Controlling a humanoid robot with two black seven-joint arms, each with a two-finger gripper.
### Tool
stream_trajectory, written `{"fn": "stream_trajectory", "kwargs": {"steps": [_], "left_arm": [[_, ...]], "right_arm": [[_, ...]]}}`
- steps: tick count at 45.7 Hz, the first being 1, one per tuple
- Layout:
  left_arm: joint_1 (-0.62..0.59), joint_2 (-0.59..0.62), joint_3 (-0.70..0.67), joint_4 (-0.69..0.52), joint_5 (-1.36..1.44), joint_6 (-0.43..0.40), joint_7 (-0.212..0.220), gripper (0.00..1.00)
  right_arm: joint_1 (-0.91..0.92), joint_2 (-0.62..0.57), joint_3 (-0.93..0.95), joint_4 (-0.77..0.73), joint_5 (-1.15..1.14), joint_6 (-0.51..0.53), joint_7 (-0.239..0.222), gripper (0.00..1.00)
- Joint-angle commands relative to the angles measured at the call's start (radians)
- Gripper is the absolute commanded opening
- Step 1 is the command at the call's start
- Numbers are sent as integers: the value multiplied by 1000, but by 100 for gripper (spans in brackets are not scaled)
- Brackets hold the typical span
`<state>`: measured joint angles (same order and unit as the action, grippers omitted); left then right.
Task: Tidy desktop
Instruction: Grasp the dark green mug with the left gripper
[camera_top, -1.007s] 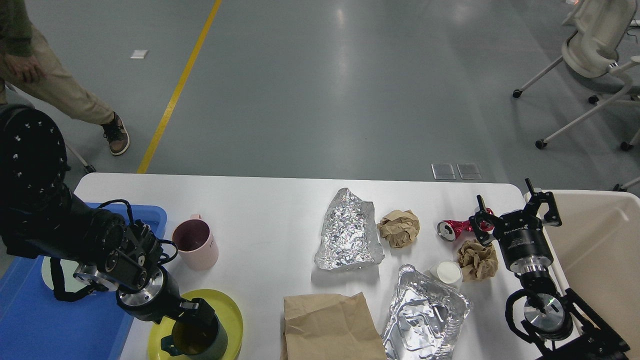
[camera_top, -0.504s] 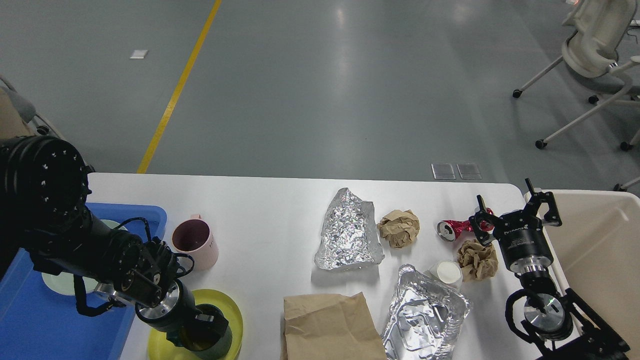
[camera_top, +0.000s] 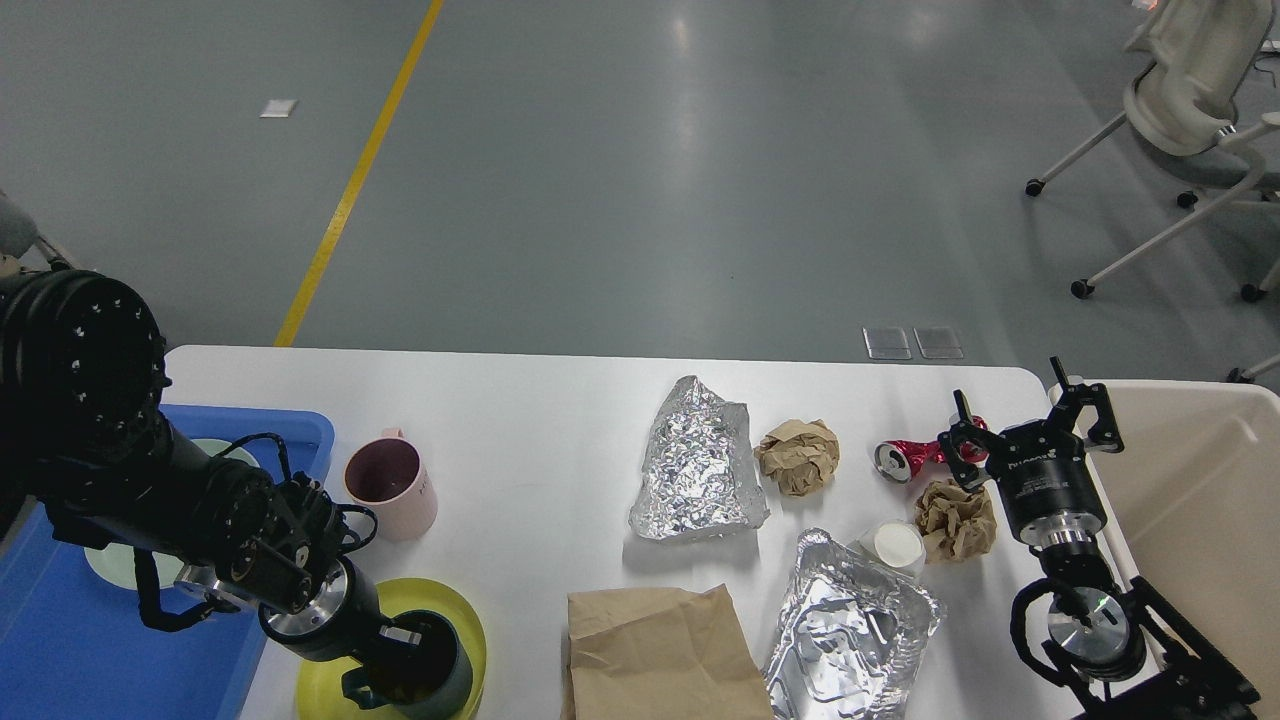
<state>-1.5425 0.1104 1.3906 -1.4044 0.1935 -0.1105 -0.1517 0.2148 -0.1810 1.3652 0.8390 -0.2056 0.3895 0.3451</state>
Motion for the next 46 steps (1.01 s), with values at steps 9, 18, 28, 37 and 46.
{"fn": "stream_trajectory", "kwargs": {"steps": [9, 18, 28, 37, 46], "left_arm": [[-10, 2, 8, 1, 1, -6, 1, 29], [-10, -1, 7, -1, 4, -12, 55, 6], [-10, 0, 5, -1, 4, -21, 107, 0], [-24, 8, 2, -2, 4, -43, 104, 0], [-120, 67, -5, -25, 1, -158, 87, 0]], "right_arm": [[0, 0, 0, 0, 0, 0, 0, 100], [0, 0, 0, 0, 0, -1, 0, 100], [0, 0, 0, 0, 0, 0, 0, 100], [0, 0, 0, 0, 0, 0, 0, 100], [0, 0, 0, 0, 0, 0, 0, 100]]}}
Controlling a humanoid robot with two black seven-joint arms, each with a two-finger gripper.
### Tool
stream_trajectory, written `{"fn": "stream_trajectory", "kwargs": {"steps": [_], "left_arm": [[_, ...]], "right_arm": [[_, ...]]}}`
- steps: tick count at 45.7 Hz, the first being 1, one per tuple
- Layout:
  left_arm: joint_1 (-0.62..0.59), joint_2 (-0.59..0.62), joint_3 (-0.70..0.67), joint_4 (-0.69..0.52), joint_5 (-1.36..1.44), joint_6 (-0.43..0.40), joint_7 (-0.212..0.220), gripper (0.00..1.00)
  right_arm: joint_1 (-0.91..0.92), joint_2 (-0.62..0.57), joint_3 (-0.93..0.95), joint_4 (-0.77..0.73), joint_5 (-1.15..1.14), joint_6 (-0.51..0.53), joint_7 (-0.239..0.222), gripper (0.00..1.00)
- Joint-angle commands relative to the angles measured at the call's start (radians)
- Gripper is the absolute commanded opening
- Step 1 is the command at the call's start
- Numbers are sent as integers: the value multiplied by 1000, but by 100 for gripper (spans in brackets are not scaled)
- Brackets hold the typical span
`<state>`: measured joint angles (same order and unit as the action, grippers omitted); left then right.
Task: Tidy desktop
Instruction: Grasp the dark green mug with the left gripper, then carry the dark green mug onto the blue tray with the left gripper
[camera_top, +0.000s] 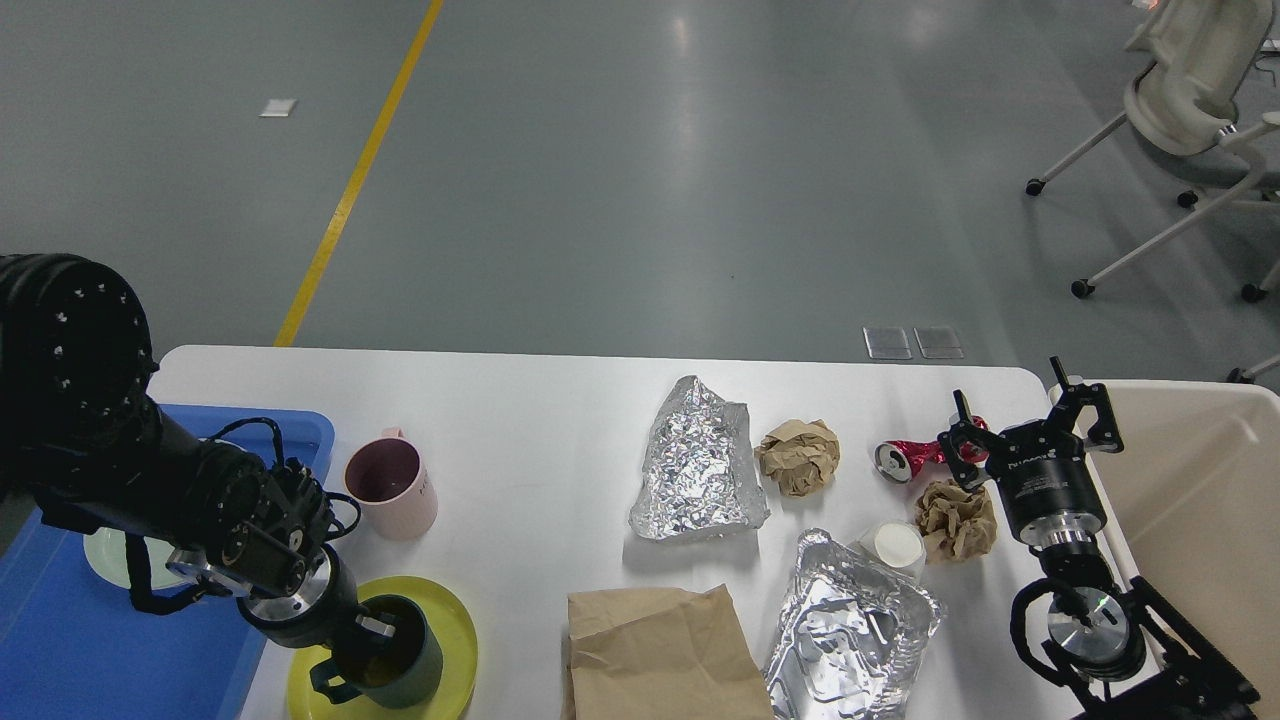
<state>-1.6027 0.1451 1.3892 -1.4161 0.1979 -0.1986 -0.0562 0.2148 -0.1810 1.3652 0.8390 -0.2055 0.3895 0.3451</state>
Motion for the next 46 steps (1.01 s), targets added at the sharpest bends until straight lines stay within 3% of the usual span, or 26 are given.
{"fn": "stream_trajectory", "kwargs": {"steps": [1, 12, 23, 27, 31, 38, 46], "left_arm": [[-74, 37, -2, -18, -3, -84, -10, 0], [-281, 111, 10, -121, -3, -205, -16, 0], [-597, 111, 50, -282, -14, -327, -37, 0], [-709, 105, 60, -311, -15, -407, -51, 0], [-816, 97, 65, -326, -17, -495, -91, 0], [-970, 54, 109, -343, -18, -574, -183, 0], [-976, 48, 126, -342, -18, -567, -188, 0]], "right_arm": [[0, 0, 0, 0, 0, 0, 0, 100], [0, 0, 0, -1, 0, 0, 0, 100], [2, 0, 0, -3, 0, -1, 0, 100], [2, 0, 0, -3, 0, 0, 0, 100], [2, 0, 0, -3, 0, 0, 0, 100], [0, 0, 0, -1, 0, 0, 0, 100], [1, 0, 0, -1, 0, 0, 0, 100]]}}
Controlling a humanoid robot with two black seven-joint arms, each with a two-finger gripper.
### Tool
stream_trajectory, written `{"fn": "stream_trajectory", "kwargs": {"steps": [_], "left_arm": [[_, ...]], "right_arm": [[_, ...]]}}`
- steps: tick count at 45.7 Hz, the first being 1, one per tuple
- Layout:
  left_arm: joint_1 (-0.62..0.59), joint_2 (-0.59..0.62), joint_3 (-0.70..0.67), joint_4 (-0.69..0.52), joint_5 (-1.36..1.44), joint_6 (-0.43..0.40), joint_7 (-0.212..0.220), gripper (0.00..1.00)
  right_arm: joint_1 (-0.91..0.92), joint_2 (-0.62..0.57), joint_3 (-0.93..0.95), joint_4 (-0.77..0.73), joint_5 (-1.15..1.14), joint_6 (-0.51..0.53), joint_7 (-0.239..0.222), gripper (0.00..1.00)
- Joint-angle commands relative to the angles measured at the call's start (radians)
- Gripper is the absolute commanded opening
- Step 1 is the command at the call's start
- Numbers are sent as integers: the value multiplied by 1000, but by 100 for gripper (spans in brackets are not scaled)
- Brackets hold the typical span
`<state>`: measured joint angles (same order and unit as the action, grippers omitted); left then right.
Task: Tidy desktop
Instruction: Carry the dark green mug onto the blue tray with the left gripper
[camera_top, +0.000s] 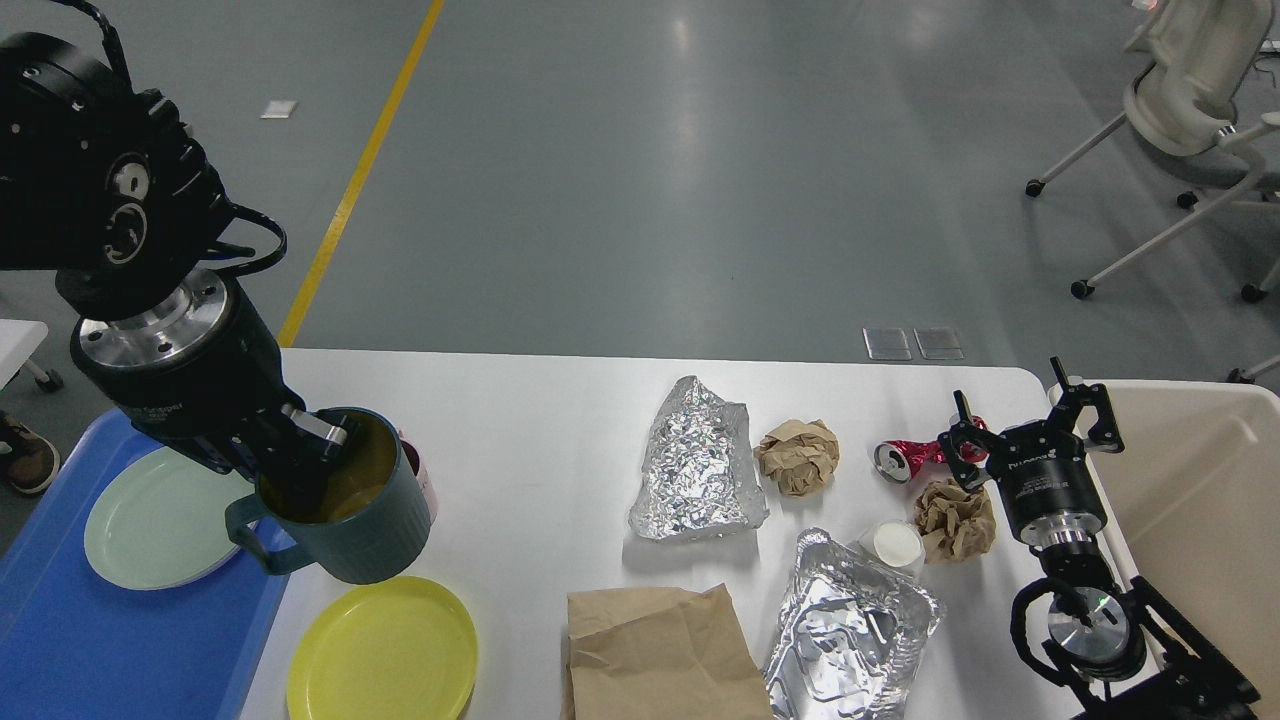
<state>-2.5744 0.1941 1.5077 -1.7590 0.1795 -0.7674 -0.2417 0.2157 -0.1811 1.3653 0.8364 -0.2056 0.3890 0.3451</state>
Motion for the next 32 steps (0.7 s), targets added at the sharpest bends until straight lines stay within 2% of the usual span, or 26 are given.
{"fn": "stream_trajectory", "kwargs": {"steps": [1, 7, 16, 22, 32], "left_arm": [[-1, 4, 11, 1, 2, 5, -1, 0], [22, 36, 45, 13, 14, 23, -1, 0], [163, 156, 98, 84, 98, 95, -4, 0], [301, 286, 108, 193, 170, 108, -7, 0], [543, 550, 66, 461, 339, 103, -17, 0]], "right_arm": [[-1, 0, 0, 1, 0, 1, 0, 100], [-1, 0, 0, 3, 0, 1, 0, 100], [-1, 0, 0, 4, 0, 1, 0, 100], [-1, 0, 0, 4, 0, 1, 0, 100], [-1, 0, 0, 4, 0, 1, 0, 100]]}}
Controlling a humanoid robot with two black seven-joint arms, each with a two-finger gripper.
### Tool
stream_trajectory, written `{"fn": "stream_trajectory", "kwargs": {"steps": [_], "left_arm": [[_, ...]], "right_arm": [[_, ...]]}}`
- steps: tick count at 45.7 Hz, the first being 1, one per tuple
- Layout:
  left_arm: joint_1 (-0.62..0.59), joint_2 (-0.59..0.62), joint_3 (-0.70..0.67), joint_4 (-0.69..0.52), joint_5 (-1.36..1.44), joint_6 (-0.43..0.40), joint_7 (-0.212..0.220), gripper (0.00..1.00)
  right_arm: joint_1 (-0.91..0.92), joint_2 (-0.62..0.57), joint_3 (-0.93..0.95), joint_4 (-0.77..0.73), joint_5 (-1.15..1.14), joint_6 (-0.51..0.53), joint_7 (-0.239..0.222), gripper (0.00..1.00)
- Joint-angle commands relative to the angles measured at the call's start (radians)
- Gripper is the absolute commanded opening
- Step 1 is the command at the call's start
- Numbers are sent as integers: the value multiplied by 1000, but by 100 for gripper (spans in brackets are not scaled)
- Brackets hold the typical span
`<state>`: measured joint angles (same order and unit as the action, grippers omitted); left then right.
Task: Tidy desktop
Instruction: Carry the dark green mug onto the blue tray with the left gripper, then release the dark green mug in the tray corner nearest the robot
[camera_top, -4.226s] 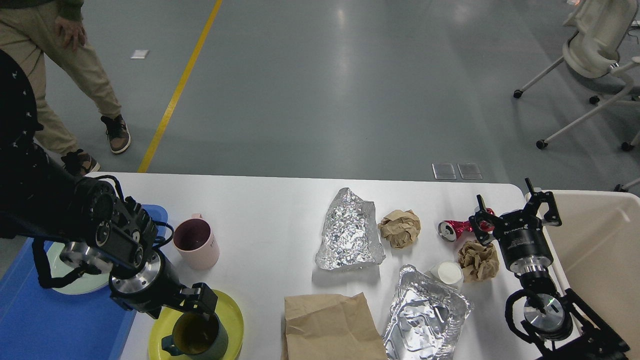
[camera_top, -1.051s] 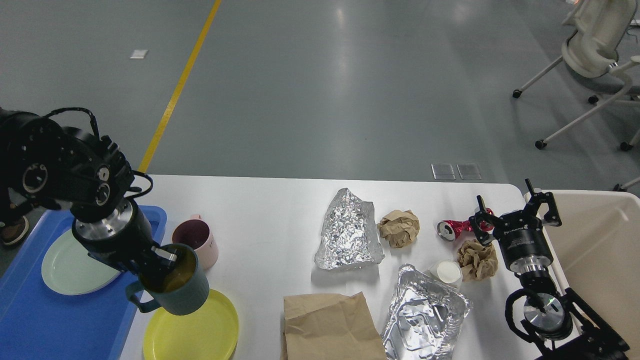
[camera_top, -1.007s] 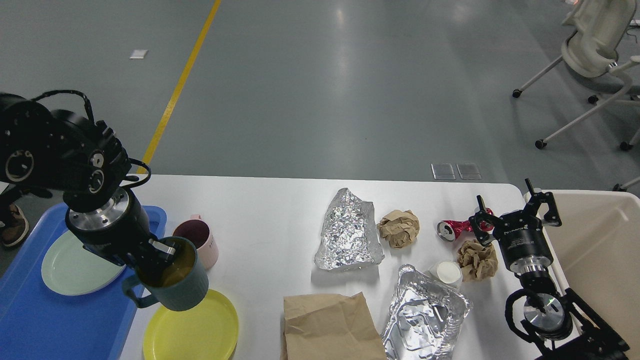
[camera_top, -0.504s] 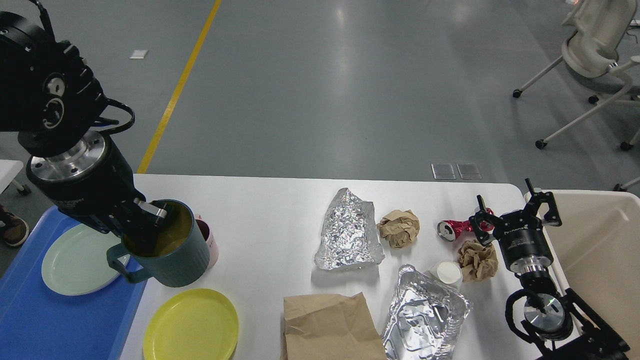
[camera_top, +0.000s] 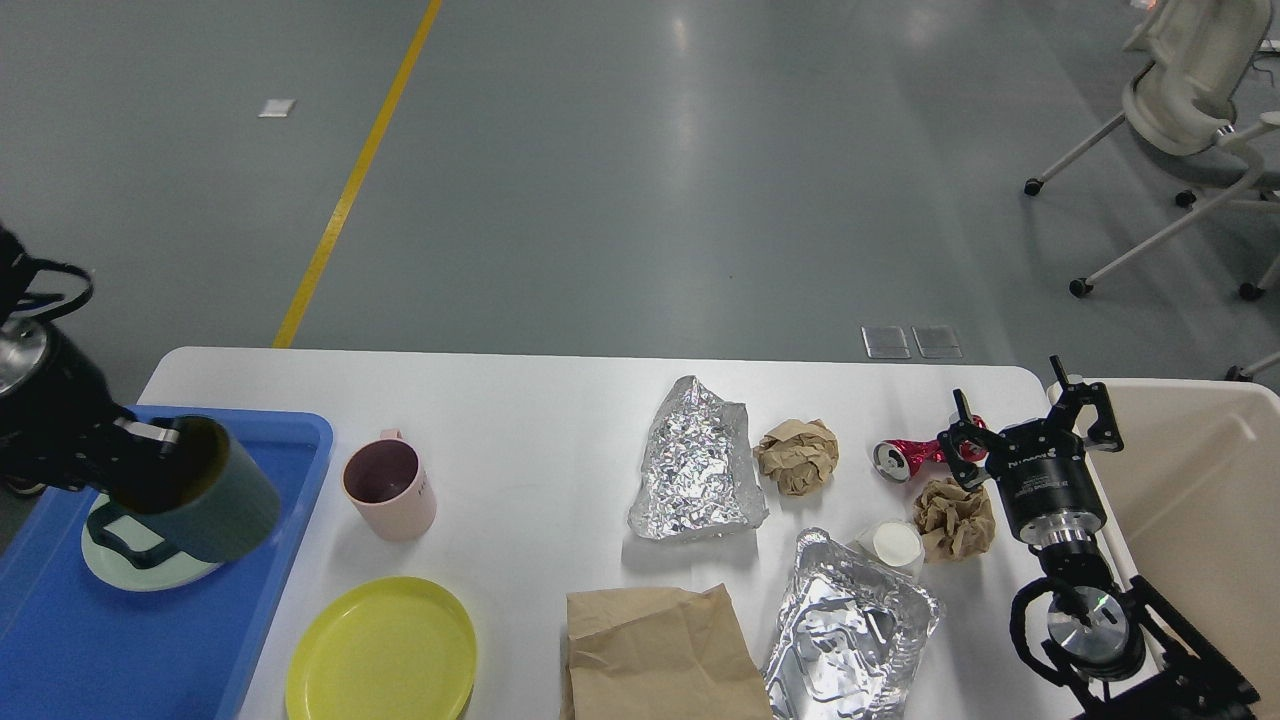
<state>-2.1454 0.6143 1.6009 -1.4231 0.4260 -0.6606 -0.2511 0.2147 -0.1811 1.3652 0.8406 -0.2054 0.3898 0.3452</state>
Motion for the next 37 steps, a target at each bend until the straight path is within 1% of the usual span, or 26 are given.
{"fn": "stream_trajectory", "kwargs": {"steps": [1, 4, 7, 10, 12, 13, 14, 21, 32, 35, 37], "left_arm": [[137, 155, -36, 150, 111, -4, -16, 0], [214, 220, -76, 223, 163, -2, -54, 0], [300, 275, -113, 306, 210, -2, -109, 0], [399, 309, -159, 397, 241, -1, -166, 1], [465, 321, -199, 452, 250, -1, -195, 1], [502, 323, -219, 476, 254, -1, -206, 1], [583, 324, -264, 531, 255, -2, -221, 1], [771, 323, -387, 667, 255, -1, -218, 1], [995, 321, -553, 842, 255, -8, -206, 1], [1030, 318, -570, 871, 254, 2, -186, 1], [1047, 309, -581, 886, 249, 12, -160, 0]], "right_arm": [[0, 0, 0, 0, 0, 0, 0, 100], [0, 0, 0, 0, 0, 0, 0, 100], [0, 0, 0, 0, 0, 0, 0, 100], [0, 0, 0, 0, 0, 0, 0, 100], [0, 0, 0, 0, 0, 0, 0, 100], [0, 0, 0, 0, 0, 0, 0, 100], [0, 0, 0, 0, 0, 0, 0, 100], [0, 0, 0, 0, 0, 0, 0, 100], [0, 0, 0, -2, 0, 0, 0, 100], [0, 0, 0, -2, 0, 0, 0, 100], [0, 0, 0, -2, 0, 0, 0, 100]]}}
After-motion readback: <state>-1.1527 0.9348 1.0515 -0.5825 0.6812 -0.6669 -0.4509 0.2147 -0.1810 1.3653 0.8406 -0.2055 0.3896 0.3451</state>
